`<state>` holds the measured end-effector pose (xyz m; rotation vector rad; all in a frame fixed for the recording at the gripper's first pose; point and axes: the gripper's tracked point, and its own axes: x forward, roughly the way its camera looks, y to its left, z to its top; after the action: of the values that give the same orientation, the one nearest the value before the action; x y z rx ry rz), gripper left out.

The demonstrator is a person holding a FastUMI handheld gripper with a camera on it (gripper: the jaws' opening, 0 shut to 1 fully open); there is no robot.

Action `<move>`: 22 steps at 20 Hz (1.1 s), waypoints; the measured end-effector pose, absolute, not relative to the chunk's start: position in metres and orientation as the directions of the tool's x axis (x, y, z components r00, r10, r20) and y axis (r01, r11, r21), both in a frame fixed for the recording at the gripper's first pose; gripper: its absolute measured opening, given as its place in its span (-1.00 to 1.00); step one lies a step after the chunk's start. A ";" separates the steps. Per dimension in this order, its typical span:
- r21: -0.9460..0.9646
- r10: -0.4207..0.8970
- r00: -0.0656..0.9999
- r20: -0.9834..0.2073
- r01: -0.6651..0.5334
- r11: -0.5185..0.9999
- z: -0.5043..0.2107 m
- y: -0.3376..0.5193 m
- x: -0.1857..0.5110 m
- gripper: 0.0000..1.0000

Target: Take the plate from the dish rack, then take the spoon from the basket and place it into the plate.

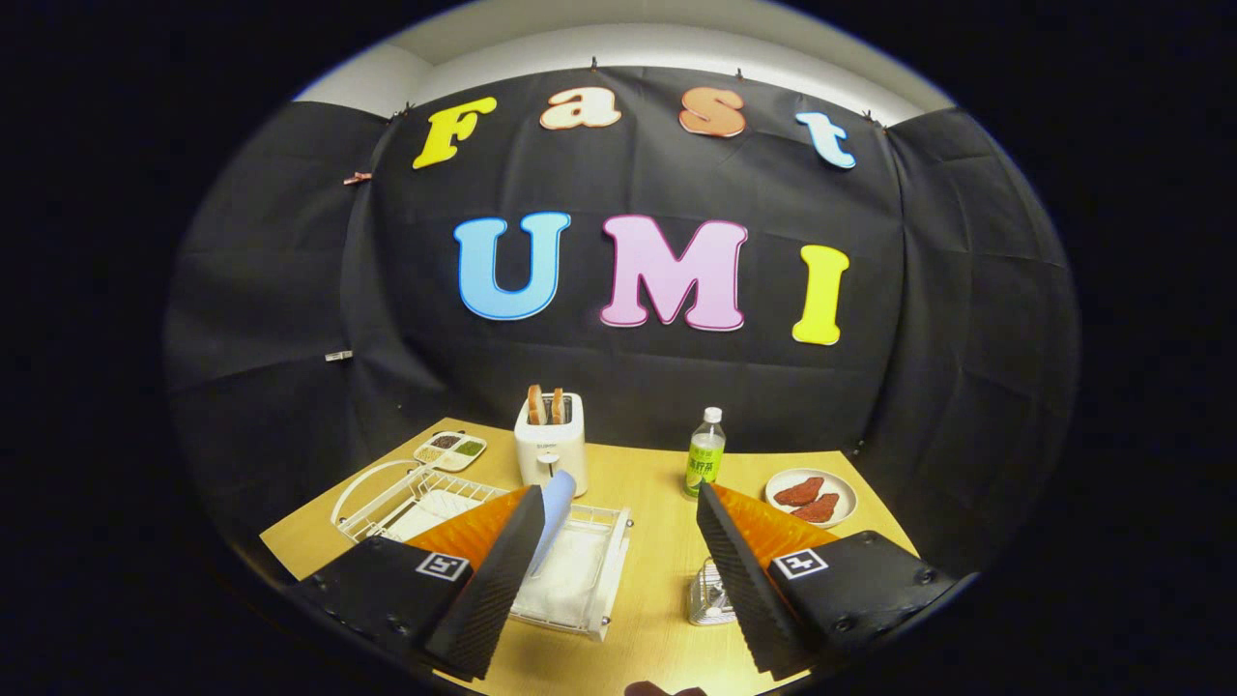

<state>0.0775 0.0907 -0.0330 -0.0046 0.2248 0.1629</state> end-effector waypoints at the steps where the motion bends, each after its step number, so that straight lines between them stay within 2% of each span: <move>1: -0.001 0.168 0.957 -0.237 -0.173 0.985 -0.032 0.100 0.086 0.95; 4: -0.046 0.184 0.939 -0.291 -0.206 0.978 -0.045 0.122 0.112 0.95; 10: -0.007 0.189 0.833 -0.520 -0.225 0.974 -0.114 0.157 0.148 0.96; 13: 0.047 0.175 0.750 -0.637 -0.189 0.981 -0.151 0.162 0.156 0.96; 16: 0.097 0.167 0.720 -0.673 -0.137 0.986 -0.166 0.166 0.176 0.89; 18: 0.119 0.166 0.700 -0.694 -0.116 0.986 -0.177 0.169 0.184 0.68; 19: 0.125 0.164 0.687 -0.708 -0.107 0.986 -0.183 0.171 0.187 0.49; 20: 0.128 0.163 0.674 -0.720 -0.102 0.987 -0.188 0.174 0.188 0.41; 21: 0.132 0.165 0.664 -0.729 -0.100 0.986 -0.191 0.177 0.186 0.22; 22: 0.126 0.161 0.658 -0.736 -0.101 0.987 -0.194 0.179 0.186 0.13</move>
<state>0.1857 0.1792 -0.1943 0.0758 0.8401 0.1487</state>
